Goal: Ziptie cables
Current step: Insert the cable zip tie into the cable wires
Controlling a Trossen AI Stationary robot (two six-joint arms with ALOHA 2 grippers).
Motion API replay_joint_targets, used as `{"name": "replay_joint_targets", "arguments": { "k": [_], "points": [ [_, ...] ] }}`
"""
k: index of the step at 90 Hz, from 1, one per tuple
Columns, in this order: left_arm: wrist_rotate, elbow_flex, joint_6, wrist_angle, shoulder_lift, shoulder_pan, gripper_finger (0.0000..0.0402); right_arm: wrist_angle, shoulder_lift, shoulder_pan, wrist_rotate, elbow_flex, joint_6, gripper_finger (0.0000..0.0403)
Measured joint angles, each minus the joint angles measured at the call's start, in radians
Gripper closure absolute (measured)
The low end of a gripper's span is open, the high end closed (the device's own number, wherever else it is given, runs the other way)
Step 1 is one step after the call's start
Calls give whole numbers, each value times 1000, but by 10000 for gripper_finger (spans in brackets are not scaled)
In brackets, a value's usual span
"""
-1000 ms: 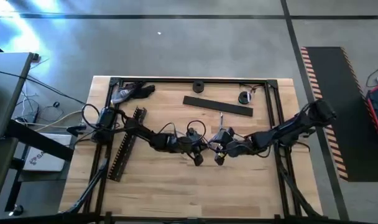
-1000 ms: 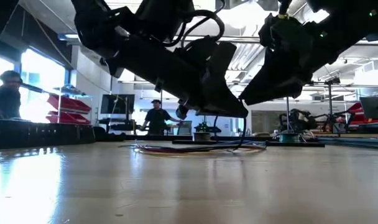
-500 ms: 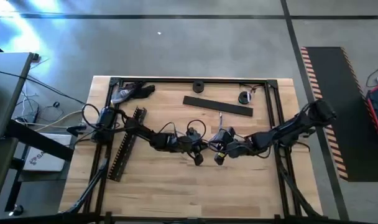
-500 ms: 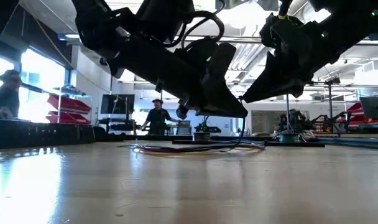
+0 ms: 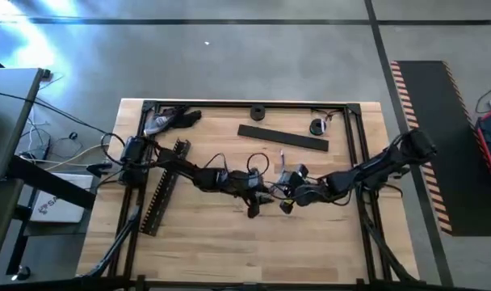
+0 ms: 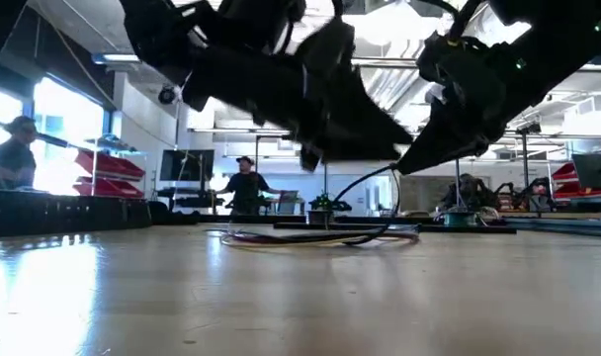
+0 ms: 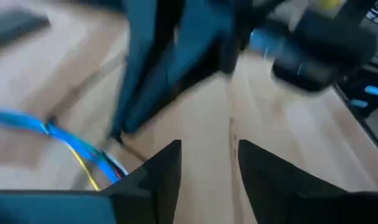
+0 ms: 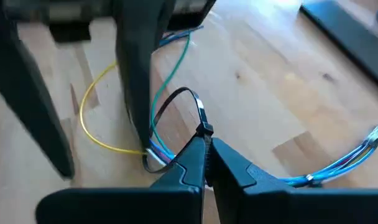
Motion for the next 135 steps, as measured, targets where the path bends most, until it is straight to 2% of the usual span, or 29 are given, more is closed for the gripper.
{"name": "replay_joint_targets", "arguments": {
  "k": [11,28,46,64,83,109,135],
  "points": [
    [-89,0,87,-2,-20,3,265,1,0,35,48,0,-79,403],
    [-103,0,199,-24,-19,34,270,-31,0,81,143,15,-159,403],
    [-14,0,286,-16,-14,79,270,-194,0,82,152,101,-160,403],
    [92,0,405,31,8,113,270,-210,0,85,150,112,-159,403],
    [225,0,458,37,22,137,271,-209,0,86,147,112,-159,403],
    [236,0,484,70,27,145,288,-208,0,86,143,111,-159,403],
    [289,6,492,83,45,151,339,-208,0,86,140,111,-159,403]
  ]
}}
